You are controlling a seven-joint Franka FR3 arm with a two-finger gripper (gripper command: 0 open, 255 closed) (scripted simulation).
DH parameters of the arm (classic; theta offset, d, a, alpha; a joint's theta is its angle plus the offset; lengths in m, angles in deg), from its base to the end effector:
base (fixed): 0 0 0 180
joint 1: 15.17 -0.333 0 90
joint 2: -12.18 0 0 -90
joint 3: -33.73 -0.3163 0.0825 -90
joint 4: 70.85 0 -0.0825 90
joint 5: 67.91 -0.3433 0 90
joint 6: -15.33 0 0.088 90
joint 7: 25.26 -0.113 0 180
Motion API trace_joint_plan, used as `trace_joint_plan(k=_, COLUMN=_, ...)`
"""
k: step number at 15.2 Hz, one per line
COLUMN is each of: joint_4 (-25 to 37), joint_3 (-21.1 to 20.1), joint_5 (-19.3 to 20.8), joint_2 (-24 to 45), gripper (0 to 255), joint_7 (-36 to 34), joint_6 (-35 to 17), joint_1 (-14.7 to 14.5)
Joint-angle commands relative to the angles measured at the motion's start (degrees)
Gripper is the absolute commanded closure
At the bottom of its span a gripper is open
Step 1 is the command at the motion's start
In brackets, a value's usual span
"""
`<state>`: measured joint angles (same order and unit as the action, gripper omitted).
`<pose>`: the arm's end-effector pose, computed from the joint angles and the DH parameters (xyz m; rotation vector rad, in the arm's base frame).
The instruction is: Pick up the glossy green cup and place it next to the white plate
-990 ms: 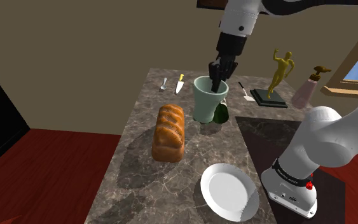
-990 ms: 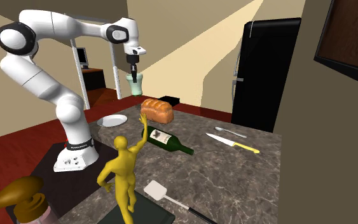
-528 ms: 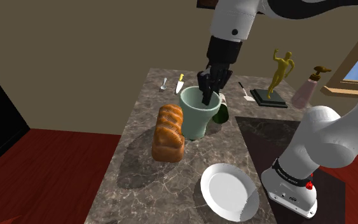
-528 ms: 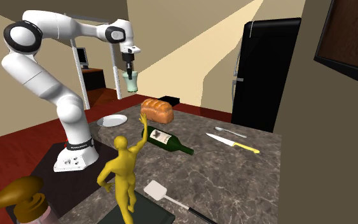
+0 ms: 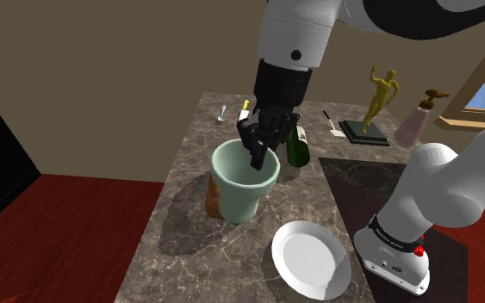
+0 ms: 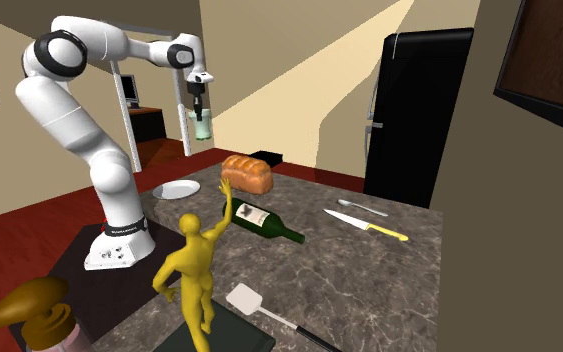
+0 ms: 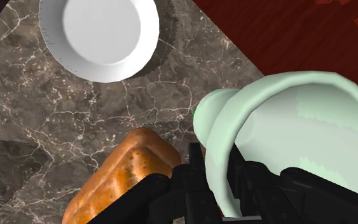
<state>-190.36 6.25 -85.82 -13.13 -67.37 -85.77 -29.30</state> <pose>0.2595 0.3163 0.5858 -3.0030 0.1345 0.0177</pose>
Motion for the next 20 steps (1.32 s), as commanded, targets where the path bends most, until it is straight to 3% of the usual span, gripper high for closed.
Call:
trace_joint_plan(k=1, joint_4=0.0, joint_3=-2.1, joint_5=-0.2, joint_2=1.3, gripper=255, joint_7=-2.2, joint_6=-1.8, joint_1=-0.4)
trace_joint_plan(k=20, joint_4=-13.2, joint_3=-4.8, joint_5=-1.9, joint_2=2.8, gripper=255, joint_7=-0.6, joint_6=-16.5, joint_1=-1.1)
